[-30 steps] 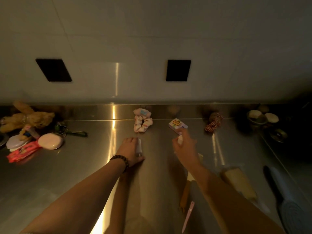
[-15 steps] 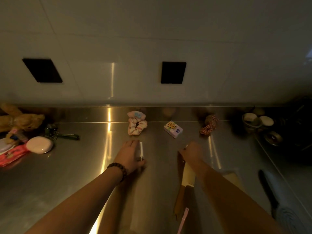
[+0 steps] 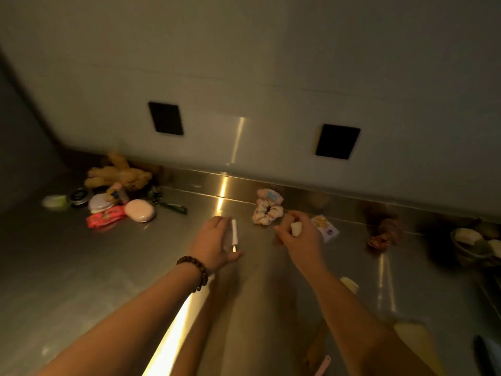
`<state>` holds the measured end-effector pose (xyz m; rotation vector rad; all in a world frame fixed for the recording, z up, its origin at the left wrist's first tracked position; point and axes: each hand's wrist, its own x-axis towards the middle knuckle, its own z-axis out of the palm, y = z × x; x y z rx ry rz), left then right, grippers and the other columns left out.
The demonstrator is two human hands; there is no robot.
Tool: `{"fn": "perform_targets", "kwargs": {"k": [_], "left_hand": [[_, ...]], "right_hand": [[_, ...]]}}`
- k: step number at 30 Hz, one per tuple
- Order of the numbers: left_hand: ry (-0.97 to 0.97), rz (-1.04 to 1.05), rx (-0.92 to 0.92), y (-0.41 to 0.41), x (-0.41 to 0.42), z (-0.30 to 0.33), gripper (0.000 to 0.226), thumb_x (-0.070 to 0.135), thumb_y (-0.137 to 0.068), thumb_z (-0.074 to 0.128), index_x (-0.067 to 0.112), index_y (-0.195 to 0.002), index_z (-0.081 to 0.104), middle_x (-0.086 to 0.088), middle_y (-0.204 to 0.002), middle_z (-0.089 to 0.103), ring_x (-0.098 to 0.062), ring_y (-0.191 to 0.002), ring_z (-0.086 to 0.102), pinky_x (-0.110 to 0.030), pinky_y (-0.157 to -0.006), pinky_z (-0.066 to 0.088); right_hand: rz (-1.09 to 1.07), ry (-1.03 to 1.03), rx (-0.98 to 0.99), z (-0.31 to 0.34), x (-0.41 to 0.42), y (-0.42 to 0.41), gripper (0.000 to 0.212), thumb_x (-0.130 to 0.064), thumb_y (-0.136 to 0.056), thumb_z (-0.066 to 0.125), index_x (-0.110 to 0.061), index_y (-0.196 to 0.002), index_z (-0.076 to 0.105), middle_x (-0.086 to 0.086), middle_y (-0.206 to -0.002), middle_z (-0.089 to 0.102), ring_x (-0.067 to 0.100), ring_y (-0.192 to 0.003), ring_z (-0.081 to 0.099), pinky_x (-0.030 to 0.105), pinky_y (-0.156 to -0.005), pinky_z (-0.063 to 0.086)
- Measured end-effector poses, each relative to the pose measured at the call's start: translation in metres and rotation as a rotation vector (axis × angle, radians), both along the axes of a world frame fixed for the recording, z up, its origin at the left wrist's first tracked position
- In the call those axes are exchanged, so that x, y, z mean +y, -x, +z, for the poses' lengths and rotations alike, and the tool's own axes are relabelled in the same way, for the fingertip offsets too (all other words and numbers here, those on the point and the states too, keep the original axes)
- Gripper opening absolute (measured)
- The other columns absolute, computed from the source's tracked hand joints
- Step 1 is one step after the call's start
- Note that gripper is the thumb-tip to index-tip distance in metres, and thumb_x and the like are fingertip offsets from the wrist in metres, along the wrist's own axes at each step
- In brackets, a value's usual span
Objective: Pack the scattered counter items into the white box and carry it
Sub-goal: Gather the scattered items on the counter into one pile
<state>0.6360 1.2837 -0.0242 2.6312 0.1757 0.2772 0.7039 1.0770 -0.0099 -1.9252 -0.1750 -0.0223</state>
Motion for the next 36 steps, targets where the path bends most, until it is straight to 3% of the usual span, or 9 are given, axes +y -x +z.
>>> {"fn": "perform_targets", "kwargs": {"k": [5,8,10,13,18,26,30,33,36], "left_hand": [[-0.038,0.132,-0.002,0.049,0.068,0.015,0.087,0.052,-0.066,0.076,0.018,-0.136,0.037,-0.002,-0.135,0.042,-0.019,-0.121,0.037,-0.030,-0.099,0.035],[-0.046,0.224,0.006,0.078,0.118,0.022,0.086,0.048,-0.066,0.077,0.019,-0.136,0.036,-0.003,-0.136,0.041,-0.020,-0.123,0.035,-0.031,-0.102,0.034],[-0.056,0.263,0.011,0.095,0.155,0.023,0.088,0.047,-0.066,0.077,0.018,-0.138,0.036,-0.004,-0.139,0.040,-0.020,-0.126,0.034,-0.031,-0.105,0.031],[-0.071,0.317,0.042,0.116,0.218,0.020,0.088,0.049,-0.066,0.077,0.016,-0.138,0.036,-0.005,-0.137,0.042,-0.022,-0.124,0.036,-0.031,-0.104,0.031],[-0.021,0.403,0.145,0.139,0.330,0.000,0.093,0.052,-0.064,0.077,0.014,-0.138,0.035,-0.005,-0.135,0.042,-0.022,-0.124,0.036,-0.032,-0.104,0.032],[0.094,0.422,0.274,0.132,0.461,-0.035,0.094,0.053,-0.057,0.080,0.018,-0.133,0.037,-0.004,-0.133,0.045,-0.020,-0.121,0.040,-0.032,-0.100,0.037],[0.083,0.379,0.275,0.108,0.498,-0.045,0.088,0.049,-0.060,0.081,0.017,-0.131,0.040,-0.004,-0.132,0.044,-0.020,-0.121,0.039,-0.031,-0.099,0.037],[0.085,0.341,0.243,0.090,0.514,-0.051,0.087,0.046,-0.062,0.081,0.017,-0.132,0.039,-0.004,-0.133,0.042,-0.019,-0.121,0.038,-0.029,-0.100,0.034],[0.104,0.277,0.216,0.077,0.525,-0.056,0.090,0.044,-0.063,0.081,0.015,-0.136,0.036,-0.003,-0.136,0.039,-0.019,-0.124,0.035,-0.029,-0.102,0.034]], "right_hand": [[0.182,-0.006,-0.007,0.006,0.085,0.025,0.038,-0.023,-0.076,0.077,-0.036,-0.105,0.056,-0.018,-0.091,0.060,0.006,-0.087,0.061,0.003,-0.059,0.044],[0.321,-0.029,0.056,0.009,0.145,0.042,0.044,-0.018,-0.078,0.076,-0.028,-0.116,0.056,-0.003,-0.107,0.062,0.016,-0.100,0.060,0.030,-0.083,0.055],[0.392,-0.015,0.073,0.012,0.186,0.053,0.047,-0.019,-0.079,0.074,-0.024,-0.122,0.056,-0.001,-0.113,0.060,0.016,-0.105,0.058,0.038,-0.091,0.052],[0.466,0.015,0.044,0.013,0.250,0.068,0.046,-0.022,-0.082,0.072,-0.025,-0.124,0.054,-0.003,-0.116,0.058,0.014,-0.104,0.056,0.035,-0.088,0.053],[0.528,0.092,0.043,-0.005,0.363,0.087,0.045,-0.027,-0.084,0.070,-0.028,-0.125,0.053,-0.001,-0.120,0.053,0.023,-0.109,0.055,0.048,-0.084,0.055],[0.540,0.182,0.045,-0.040,0.503,0.085,0.038,-0.029,-0.085,0.068,-0.031,-0.120,0.053,-0.003,-0.108,0.061,0.017,-0.102,0.058,0.043,-0.086,0.054],[0.551,0.128,0.041,-0.046,0.551,0.074,0.034,-0.022,-0.087,0.066,-0.052,-0.097,0.051,-0.019,-0.089,0.060,0.002,-0.088,0.060,0.022,-0.073,0.053],[0.564,0.150,0.047,-0.050,0.584,0.064,0.025,-0.021,-0.089,0.062,-0.036,-0.109,0.055,-0.007,-0.093,0.065,0.009,-0.090,0.062,0.032,-0.077,0.055],[0.563,0.190,0.050,-0.057,0.606,0.054,0.029,-0.017,-0.089,0.062,-0.028,-0.115,0.054,-0.005,-0.102,0.064,0.011,-0.096,0.061,0.029,-0.079,0.053]]}}
